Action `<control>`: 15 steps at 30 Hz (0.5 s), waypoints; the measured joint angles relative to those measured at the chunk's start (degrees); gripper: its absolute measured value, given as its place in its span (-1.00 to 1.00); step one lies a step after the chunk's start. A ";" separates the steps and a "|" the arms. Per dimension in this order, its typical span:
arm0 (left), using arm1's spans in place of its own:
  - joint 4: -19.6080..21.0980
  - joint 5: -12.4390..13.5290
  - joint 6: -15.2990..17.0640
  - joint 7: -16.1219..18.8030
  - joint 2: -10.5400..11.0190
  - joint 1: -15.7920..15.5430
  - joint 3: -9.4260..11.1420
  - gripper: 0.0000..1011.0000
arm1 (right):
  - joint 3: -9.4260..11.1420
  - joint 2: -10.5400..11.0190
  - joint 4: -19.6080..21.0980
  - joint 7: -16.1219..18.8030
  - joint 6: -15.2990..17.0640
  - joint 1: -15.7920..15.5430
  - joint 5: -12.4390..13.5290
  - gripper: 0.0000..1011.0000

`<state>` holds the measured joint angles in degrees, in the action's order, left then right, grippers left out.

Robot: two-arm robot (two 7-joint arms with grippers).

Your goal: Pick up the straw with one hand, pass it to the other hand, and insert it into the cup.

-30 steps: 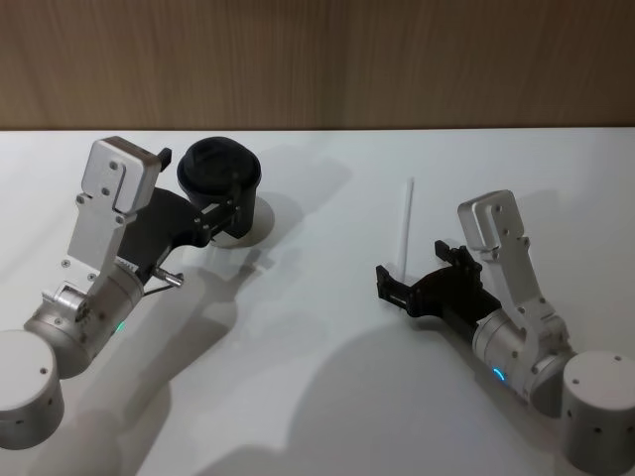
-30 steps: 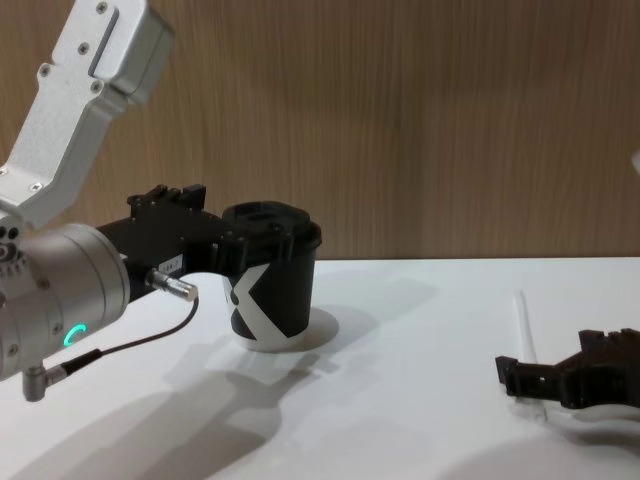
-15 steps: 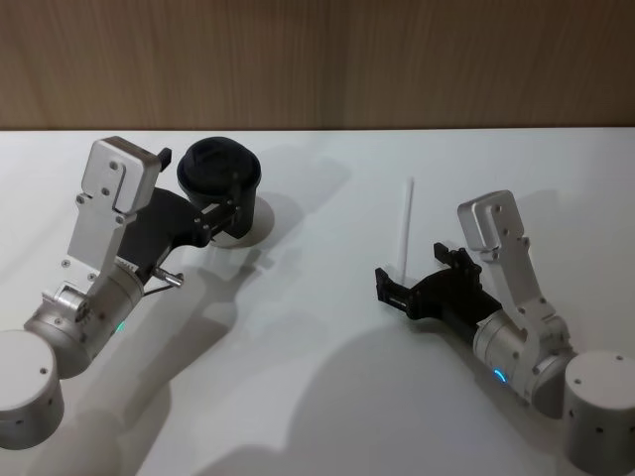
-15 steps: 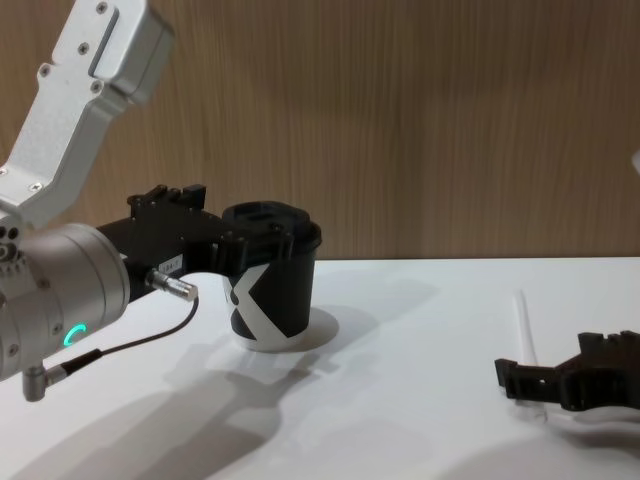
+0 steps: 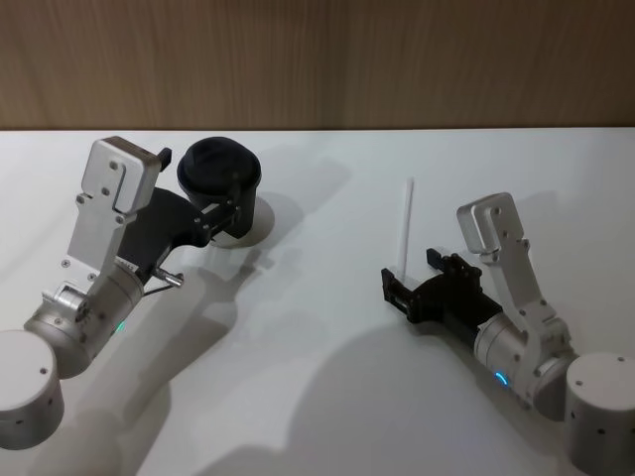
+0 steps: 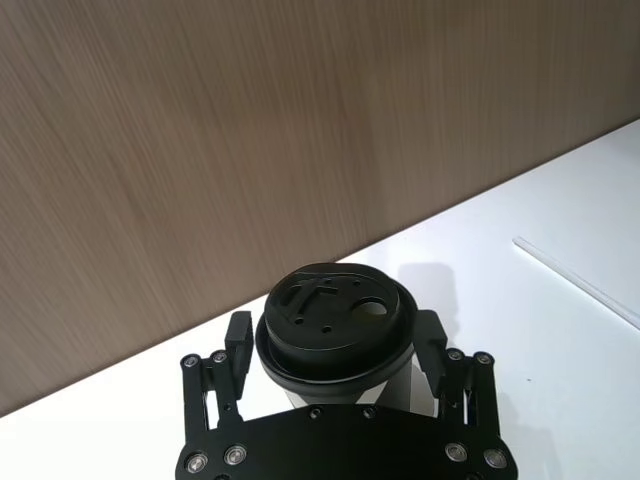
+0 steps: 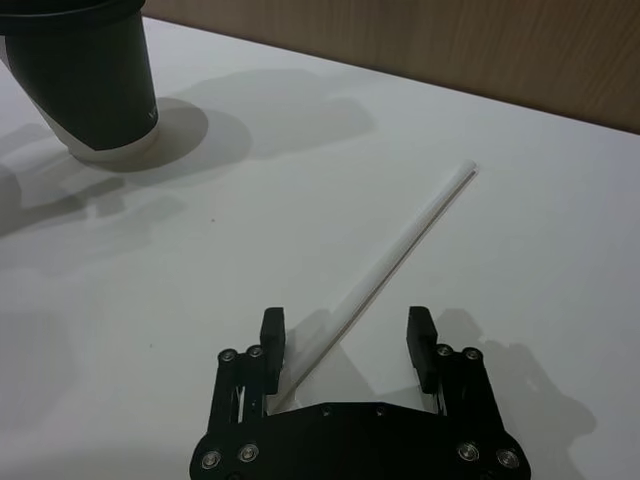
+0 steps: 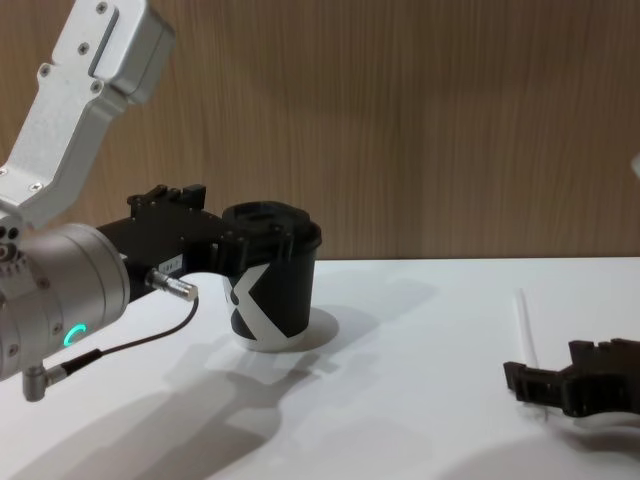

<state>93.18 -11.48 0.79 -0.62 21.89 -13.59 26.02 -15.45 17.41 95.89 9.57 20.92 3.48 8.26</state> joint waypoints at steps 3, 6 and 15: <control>0.00 0.00 0.00 0.00 0.00 0.00 0.00 0.99 | 0.11 -0.04 0.08 0.06 0.18 -0.11 -0.11 0.38; 0.00 0.00 0.00 0.00 0.00 0.00 0.00 0.99 | 0.25 -0.12 0.17 0.18 0.43 -0.23 -0.20 0.16; 0.00 0.00 0.00 0.00 0.00 0.00 0.00 0.99 | 0.48 -0.35 0.38 0.54 0.94 -0.52 -0.44 -0.38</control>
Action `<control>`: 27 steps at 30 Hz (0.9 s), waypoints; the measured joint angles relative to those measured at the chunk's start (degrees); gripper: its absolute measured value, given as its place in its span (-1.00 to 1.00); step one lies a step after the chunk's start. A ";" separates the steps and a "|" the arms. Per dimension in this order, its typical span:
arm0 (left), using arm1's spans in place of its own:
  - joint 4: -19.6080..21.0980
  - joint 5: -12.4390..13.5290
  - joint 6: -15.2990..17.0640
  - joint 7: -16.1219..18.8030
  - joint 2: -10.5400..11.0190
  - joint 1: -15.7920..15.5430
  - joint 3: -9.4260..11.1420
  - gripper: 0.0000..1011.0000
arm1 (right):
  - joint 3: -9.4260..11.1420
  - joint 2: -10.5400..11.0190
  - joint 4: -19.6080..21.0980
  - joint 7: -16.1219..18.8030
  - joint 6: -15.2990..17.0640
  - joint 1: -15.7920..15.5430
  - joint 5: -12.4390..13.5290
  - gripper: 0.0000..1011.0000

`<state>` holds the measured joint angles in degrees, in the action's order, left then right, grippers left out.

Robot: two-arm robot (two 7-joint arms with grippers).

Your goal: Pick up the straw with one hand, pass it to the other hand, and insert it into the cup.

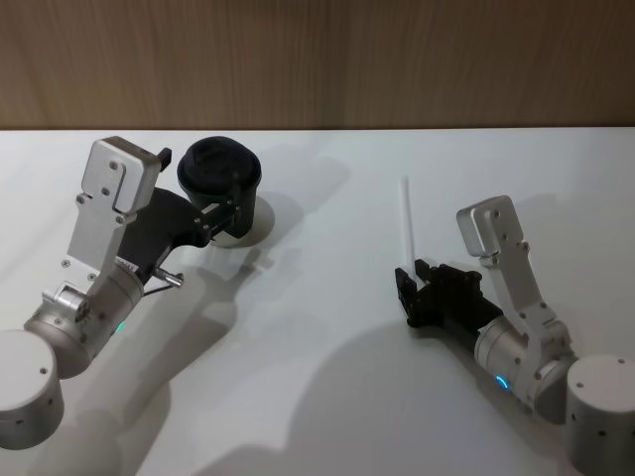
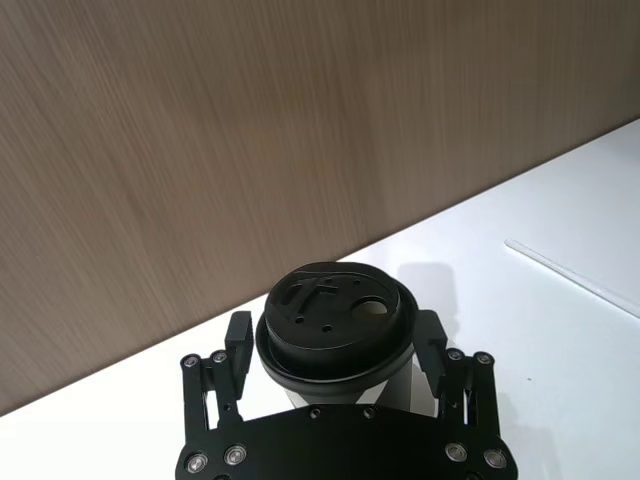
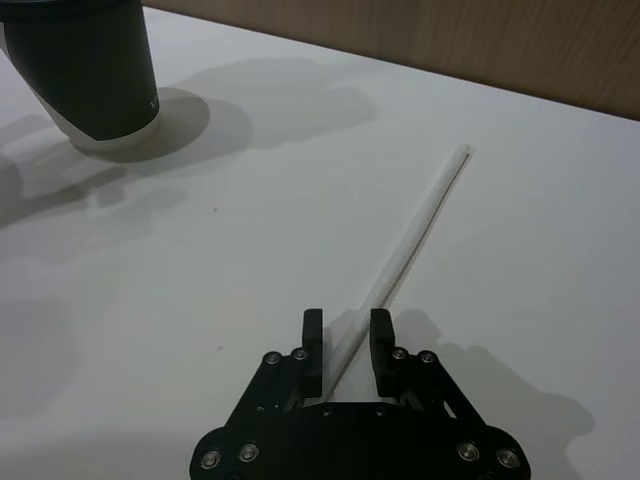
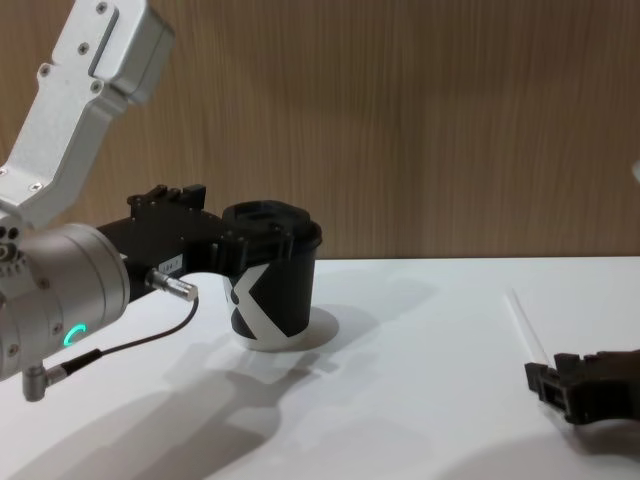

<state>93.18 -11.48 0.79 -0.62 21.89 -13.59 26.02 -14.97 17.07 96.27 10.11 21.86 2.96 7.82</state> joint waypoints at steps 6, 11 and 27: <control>0.00 0.00 0.00 0.00 0.00 0.00 0.00 0.99 | 0.12 -0.20 0.02 0.29 0.27 -0.12 -0.14 -0.75; 0.00 0.00 0.00 0.00 0.00 0.00 0.00 0.98 | 0.29 -0.40 0.01 0.42 0.30 -0.18 -0.33 -0.92; 0.00 0.00 0.00 0.00 0.00 0.00 0.00 0.99 | 1.46 -1.42 0.41 0.64 -3.77 -0.68 -0.69 -1.00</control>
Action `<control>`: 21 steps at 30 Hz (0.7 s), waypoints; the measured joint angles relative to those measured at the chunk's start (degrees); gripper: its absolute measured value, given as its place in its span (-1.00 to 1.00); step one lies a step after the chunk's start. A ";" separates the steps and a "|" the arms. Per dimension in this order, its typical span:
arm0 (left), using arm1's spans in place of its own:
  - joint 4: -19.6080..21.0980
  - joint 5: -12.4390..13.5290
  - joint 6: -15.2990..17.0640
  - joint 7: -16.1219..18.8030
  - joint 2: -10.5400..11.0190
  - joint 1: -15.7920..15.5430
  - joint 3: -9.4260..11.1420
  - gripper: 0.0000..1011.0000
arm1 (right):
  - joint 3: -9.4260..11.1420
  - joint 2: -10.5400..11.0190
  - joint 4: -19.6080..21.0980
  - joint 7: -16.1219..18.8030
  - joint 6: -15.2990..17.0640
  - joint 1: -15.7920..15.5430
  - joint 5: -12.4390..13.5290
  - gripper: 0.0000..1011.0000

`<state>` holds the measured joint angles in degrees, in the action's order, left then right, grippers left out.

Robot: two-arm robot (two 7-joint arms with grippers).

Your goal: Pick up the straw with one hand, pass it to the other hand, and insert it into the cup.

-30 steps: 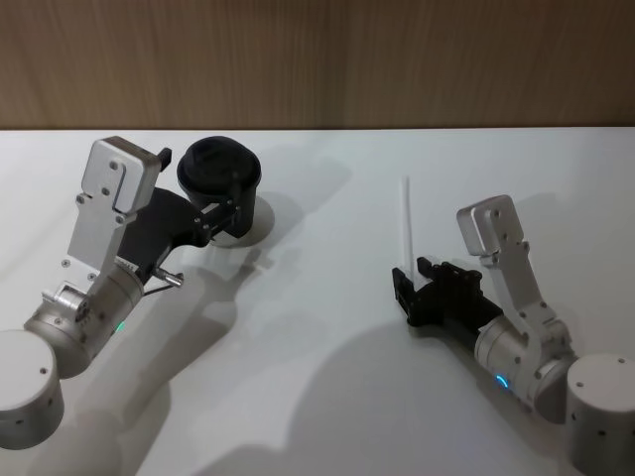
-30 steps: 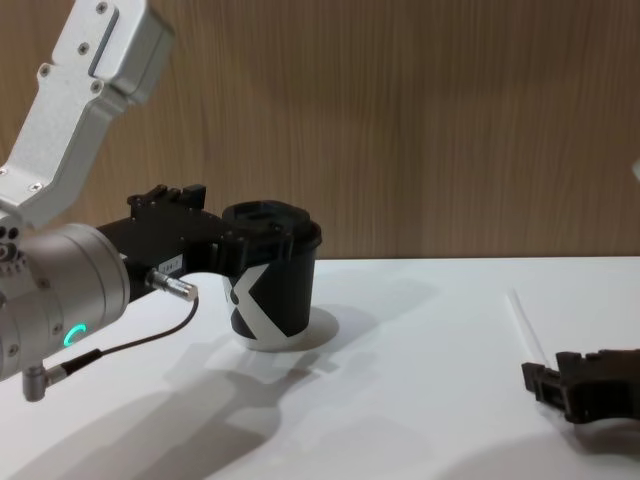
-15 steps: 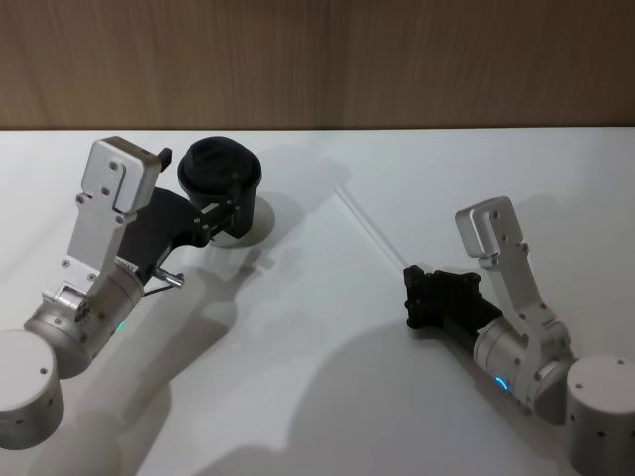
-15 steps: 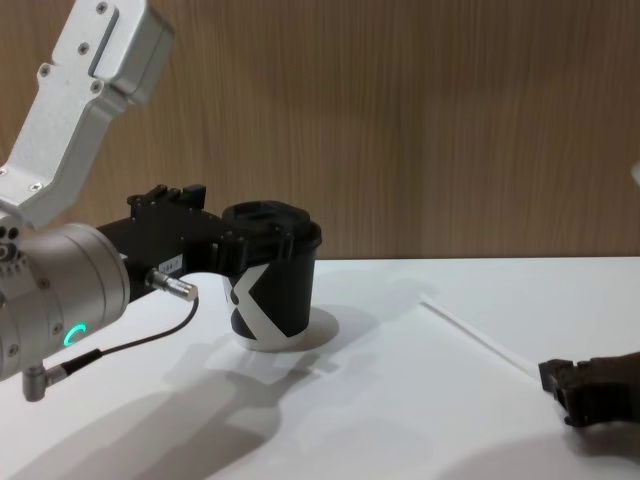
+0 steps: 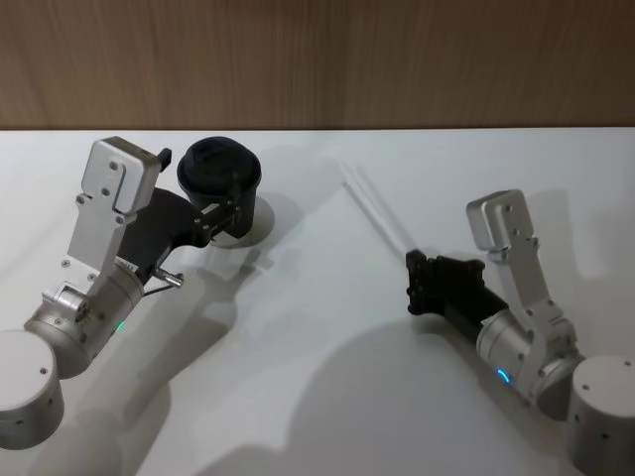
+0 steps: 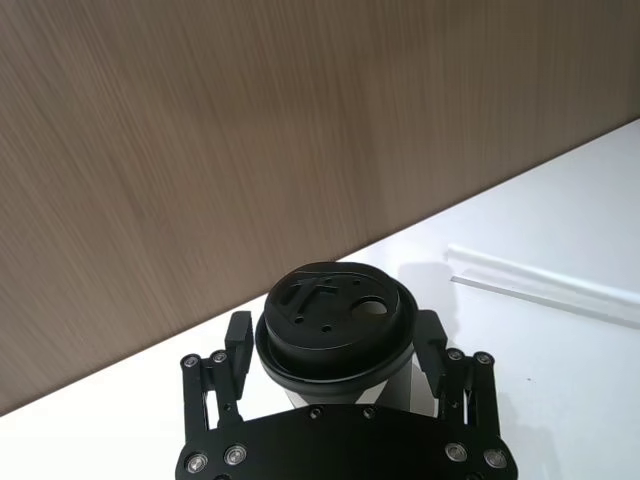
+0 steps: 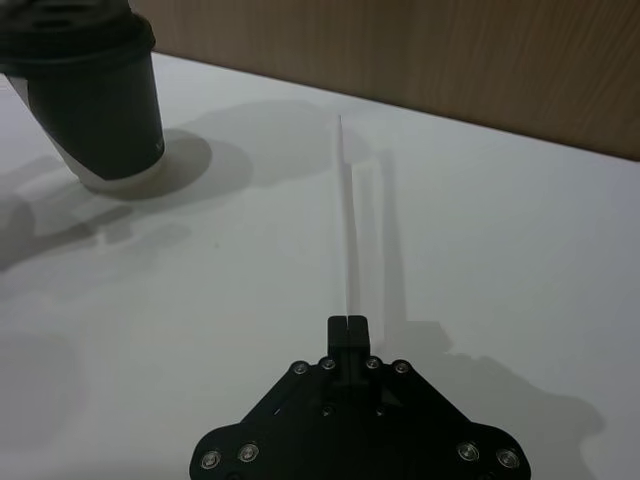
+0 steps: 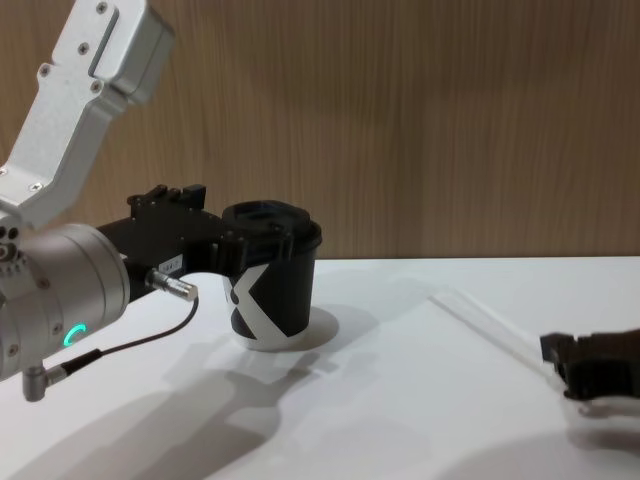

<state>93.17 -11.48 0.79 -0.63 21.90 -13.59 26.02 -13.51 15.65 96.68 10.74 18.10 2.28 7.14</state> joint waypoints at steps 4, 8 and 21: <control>0.00 0.00 0.00 0.00 0.00 0.00 0.00 0.99 | 0.60 -0.40 0.58 0.25 -1.82 0.01 0.32 -1.00; 0.00 0.00 0.00 0.00 0.00 0.00 0.00 0.99 | 1.20 -0.69 1.30 0.68 -3.89 0.18 0.90 -1.00; 0.59 -0.91 -0.50 -1.28 -0.01 -0.07 -0.68 0.99 | 2.76 -1.03 3.32 3.44 -11.83 1.80 3.91 -1.00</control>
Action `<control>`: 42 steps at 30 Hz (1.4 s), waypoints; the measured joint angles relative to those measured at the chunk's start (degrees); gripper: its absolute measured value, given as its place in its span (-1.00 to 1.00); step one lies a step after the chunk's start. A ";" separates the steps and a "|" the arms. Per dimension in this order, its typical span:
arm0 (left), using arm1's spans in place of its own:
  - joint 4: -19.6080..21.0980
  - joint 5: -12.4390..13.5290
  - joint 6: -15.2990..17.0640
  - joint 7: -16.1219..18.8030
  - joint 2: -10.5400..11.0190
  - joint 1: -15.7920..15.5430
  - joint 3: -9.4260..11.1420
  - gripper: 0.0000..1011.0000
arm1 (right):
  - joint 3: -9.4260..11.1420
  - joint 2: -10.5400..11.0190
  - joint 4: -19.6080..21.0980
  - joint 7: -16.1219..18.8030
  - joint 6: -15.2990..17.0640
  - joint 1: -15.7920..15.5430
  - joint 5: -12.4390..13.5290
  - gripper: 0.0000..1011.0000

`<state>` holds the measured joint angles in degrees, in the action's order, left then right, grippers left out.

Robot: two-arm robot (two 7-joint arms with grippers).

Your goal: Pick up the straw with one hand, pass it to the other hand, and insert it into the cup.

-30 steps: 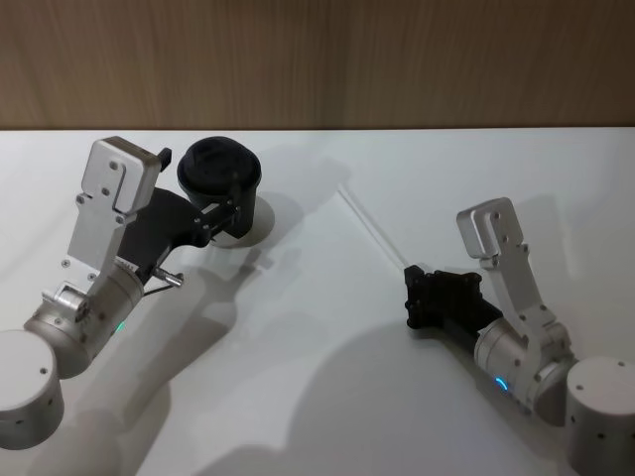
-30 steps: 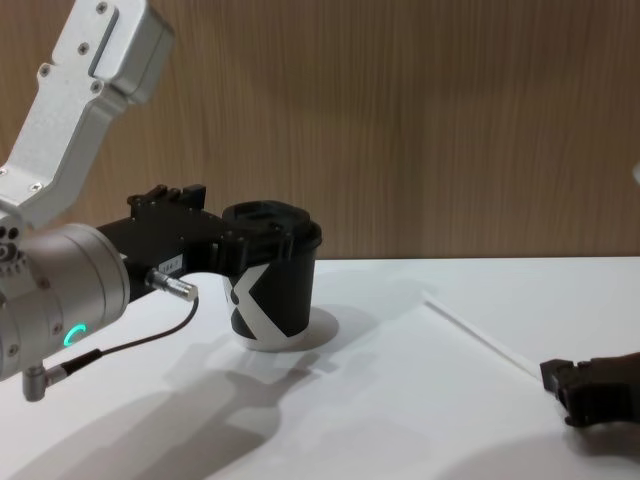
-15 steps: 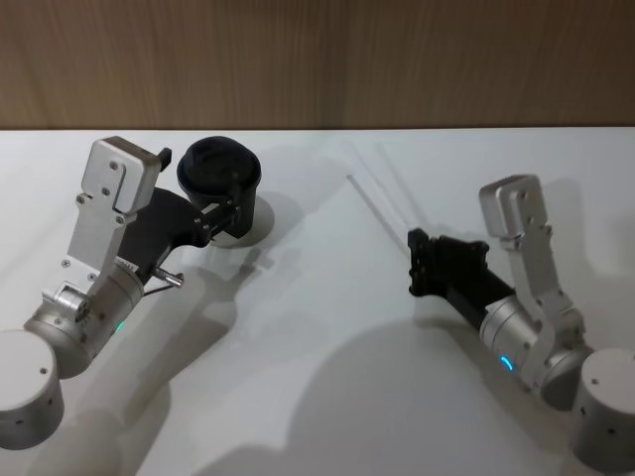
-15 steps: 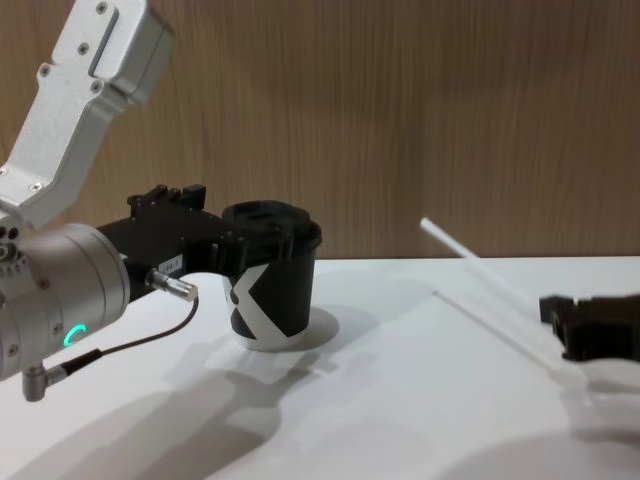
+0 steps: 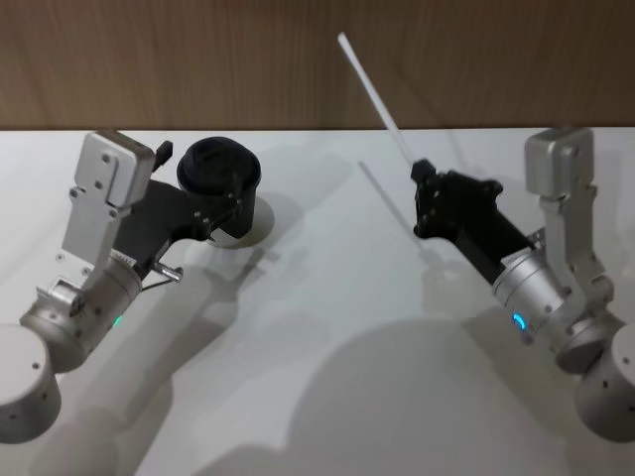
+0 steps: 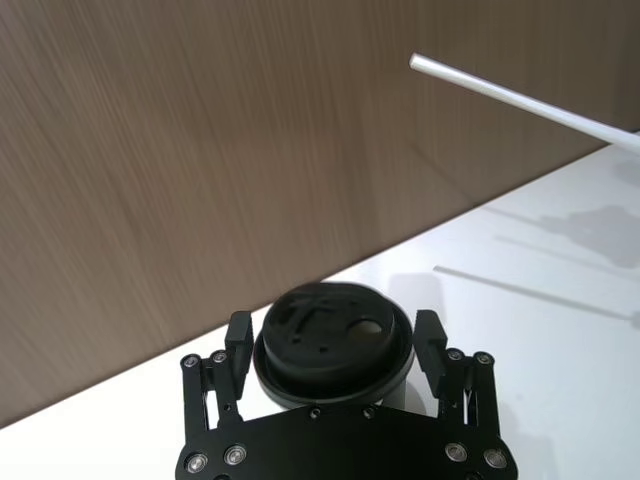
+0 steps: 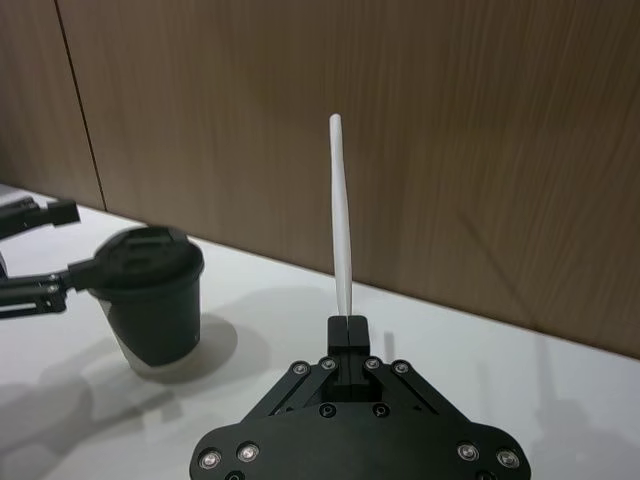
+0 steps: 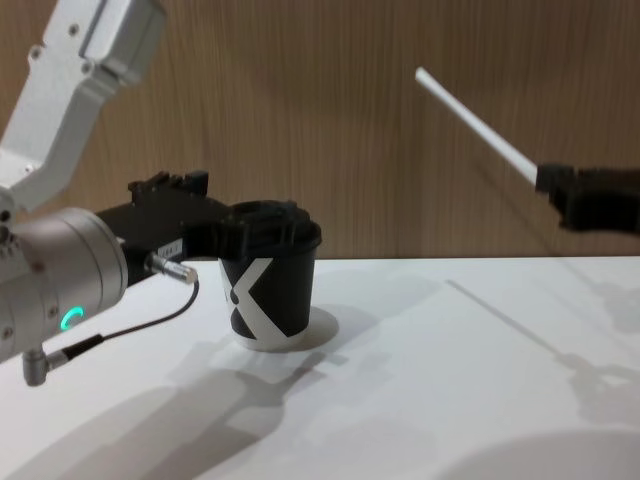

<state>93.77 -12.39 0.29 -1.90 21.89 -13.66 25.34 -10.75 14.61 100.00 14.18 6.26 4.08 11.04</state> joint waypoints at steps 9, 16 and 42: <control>1.21 -4.30 -1.38 -3.80 -0.16 -0.33 -1.65 0.99 | 0.37 -0.30 0.00 3.27 -6.32 1.83 3.13 -1.00; 2.23 -10.06 -2.51 -8.86 -0.66 -0.93 -3.47 0.99 | 0.05 -0.46 -0.37 5.18 -9.16 2.80 4.97 -1.00; 1.10 -31.33 -2.66 -23.33 -5.43 -4.99 -7.35 0.99 | -2.03 0.04 -0.59 8.01 -13.07 3.47 7.92 -1.00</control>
<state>94.87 -43.72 -2.37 -25.23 16.46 -18.65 17.99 -12.77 14.66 99.41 22.19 -6.80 7.55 18.97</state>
